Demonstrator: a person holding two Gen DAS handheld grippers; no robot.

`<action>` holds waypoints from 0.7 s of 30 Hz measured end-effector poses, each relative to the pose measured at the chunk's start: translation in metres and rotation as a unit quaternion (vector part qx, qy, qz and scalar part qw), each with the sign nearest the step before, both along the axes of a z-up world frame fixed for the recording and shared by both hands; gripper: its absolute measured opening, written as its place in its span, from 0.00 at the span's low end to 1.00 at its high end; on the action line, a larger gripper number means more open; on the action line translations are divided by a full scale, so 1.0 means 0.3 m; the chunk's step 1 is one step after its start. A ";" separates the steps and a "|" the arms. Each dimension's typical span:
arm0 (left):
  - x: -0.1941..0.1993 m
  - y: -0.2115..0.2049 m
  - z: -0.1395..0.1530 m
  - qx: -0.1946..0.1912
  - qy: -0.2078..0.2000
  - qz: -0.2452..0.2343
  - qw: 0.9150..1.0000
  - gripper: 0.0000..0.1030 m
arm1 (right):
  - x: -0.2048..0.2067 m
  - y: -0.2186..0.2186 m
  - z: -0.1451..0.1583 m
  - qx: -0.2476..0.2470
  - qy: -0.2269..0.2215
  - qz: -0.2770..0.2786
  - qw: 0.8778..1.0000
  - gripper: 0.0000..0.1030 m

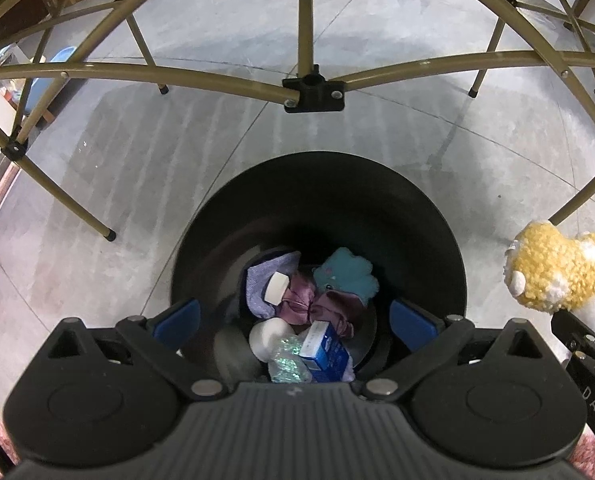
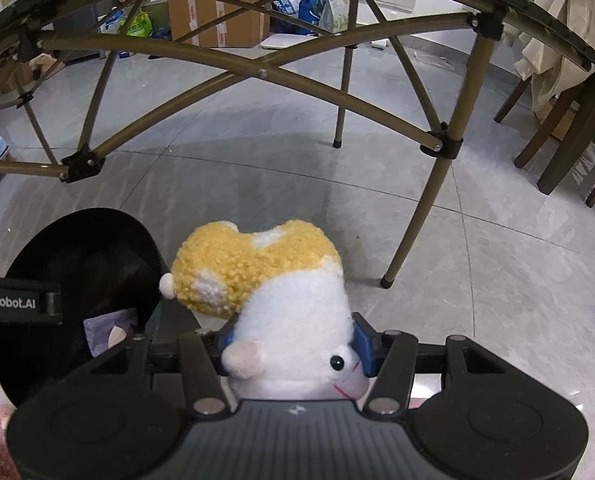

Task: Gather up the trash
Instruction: 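Move the right tool with the plush hamster over the bin opening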

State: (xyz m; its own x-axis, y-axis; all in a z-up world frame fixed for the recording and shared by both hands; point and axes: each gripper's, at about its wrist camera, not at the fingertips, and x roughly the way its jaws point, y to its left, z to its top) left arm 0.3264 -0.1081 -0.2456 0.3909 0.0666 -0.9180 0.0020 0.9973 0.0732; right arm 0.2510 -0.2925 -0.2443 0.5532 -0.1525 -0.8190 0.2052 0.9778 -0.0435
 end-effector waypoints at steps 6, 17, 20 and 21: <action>-0.010 0.050 0.017 0.005 -0.008 0.002 1.000 1.00 | 0.009 0.045 0.009 0.000 0.000 0.014 1.000 0.52; -0.031 0.159 0.057 0.006 -0.020 0.016 1.000 1.00 | 0.031 0.142 0.032 -0.001 -0.004 0.043 0.999 0.52; -0.037 0.191 0.077 0.004 -0.028 0.020 0.999 1.00 | 0.040 0.175 0.037 -0.001 -0.004 0.052 0.999 0.52; -0.040 0.200 0.082 0.004 -0.030 0.021 0.999 1.00 | 0.044 0.187 0.039 -0.001 -0.004 0.056 0.998 0.52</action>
State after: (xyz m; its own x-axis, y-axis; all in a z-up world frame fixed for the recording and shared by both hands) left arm 0.3145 -0.0482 -0.2211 0.4421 0.0921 -0.8922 -0.0451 0.9957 0.0805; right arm 0.2643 -0.2366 -0.2324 0.5740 -0.0911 -0.8138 0.0947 0.9945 -0.0445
